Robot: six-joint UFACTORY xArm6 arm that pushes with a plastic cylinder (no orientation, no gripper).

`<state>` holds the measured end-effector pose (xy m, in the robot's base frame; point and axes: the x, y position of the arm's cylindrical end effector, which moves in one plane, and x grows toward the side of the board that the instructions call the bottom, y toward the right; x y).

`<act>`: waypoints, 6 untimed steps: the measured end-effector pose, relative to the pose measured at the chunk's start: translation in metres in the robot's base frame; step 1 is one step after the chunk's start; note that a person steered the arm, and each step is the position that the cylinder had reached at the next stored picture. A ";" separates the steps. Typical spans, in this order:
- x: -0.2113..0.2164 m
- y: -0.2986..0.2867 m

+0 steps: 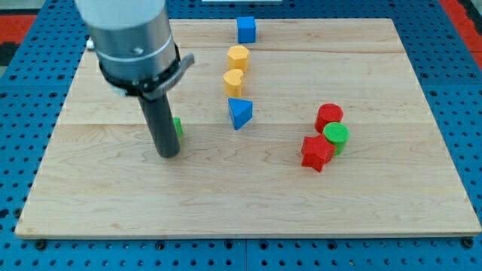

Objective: Push the green star to the right sightly

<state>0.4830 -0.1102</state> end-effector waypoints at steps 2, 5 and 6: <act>-0.037 -0.003; -0.082 -0.095; -0.082 -0.058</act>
